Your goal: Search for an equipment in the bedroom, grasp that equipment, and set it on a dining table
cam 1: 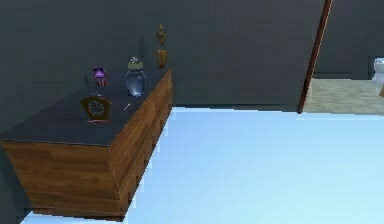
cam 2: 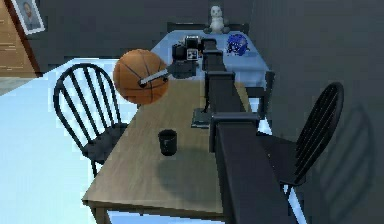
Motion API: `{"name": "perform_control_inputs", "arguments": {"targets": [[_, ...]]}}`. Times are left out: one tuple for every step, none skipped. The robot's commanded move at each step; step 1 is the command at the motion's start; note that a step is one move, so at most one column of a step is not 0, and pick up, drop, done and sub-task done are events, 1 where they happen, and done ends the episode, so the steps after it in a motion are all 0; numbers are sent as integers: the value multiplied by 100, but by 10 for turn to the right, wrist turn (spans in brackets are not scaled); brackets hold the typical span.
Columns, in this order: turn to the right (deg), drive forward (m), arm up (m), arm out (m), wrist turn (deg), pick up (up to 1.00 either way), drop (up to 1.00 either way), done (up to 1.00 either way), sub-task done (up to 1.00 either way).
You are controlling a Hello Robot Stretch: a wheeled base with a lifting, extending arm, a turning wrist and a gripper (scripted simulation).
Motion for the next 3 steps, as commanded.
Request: {"name": "perform_control_inputs", "arguments": {"targets": [[0,0,0,0,450,0,0,0,0],[0,0,0,0,120,0,0,0,0],[0,0,-4,0,0,0,0,0,0]]}}
